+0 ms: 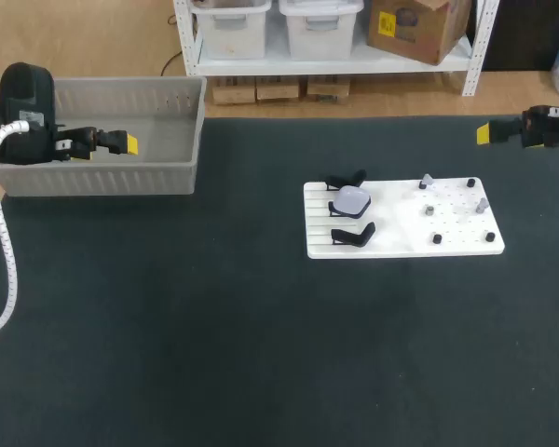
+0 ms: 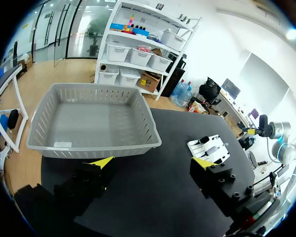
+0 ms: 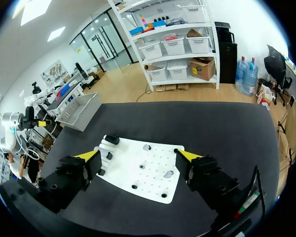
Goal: Pick up each earbud case from the left stands, insert the matching earbuds, close the lid, and place the case in the box.
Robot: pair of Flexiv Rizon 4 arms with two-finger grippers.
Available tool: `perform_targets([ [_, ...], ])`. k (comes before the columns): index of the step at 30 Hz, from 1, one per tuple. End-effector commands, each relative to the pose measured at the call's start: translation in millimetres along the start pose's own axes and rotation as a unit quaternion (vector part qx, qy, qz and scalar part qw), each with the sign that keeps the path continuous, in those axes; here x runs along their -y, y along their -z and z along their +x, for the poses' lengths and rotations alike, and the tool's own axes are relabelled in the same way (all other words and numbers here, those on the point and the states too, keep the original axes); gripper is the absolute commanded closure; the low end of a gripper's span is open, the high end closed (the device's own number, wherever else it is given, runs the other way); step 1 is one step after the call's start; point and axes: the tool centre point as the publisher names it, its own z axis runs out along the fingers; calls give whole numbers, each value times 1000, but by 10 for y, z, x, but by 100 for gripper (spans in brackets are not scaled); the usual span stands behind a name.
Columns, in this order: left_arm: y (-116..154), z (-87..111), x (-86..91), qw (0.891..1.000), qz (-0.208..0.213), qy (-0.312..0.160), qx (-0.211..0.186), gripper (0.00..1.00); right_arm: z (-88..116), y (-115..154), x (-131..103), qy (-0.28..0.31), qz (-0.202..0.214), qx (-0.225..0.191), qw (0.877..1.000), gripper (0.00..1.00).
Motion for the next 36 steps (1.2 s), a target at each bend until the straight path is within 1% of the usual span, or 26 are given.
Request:
perform_targets([
  [1, 1, -10, 16, 1000, -4, 1, -2, 0, 1, 1, 10, 0, -2, 0, 1000, 0],
  [14, 1, -10, 16, 1000, -4, 1, -2, 0, 1, 1, 10, 0, -2, 0, 1000, 0],
  [17, 16, -36, 52, 1000, 28, -11, 4, 0, 1, 1, 10, 0, -2, 0, 1000, 0],
  [19, 6, -52, 111, 998, 52, -32, 12, 0, 1, 1, 10, 0, -2, 0, 1000, 0],
  [21, -16, -73, 176, 995, 75, -64, 15, 0, 1, 1, 10, 0, -2, 0, 1000, 0],
  [25, -57, -137, 318, 981, 140, -133, 22, 0, 1, 1, 10, 0, -2, 0, 1000, 0],
  [27, -73, -171, 390, 971, 169, -167, 26, 0, 1, 1, 10, 0, -2, 0, 1000, 0],
  [28, -90, -188, 422, 965, 188, -181, 26, 0, 1, 1, 10, 0, -2, 0, 1000, 0],
  [29, -109, -198, 452, 959, 197, -201, 26, 0, 1, 1, 10, 0, -2, 0, 1000, 0],
  [31, -150, -205, 521, 946, 228, -229, 22, 0, 1, 1, 10, 0, -2, 0, 1000, 0],
  [36, -260, -196, 706, 910, 289, -296, 4, 0, 1, 1, 10, 0, -2, 0, 1000, 0],
])
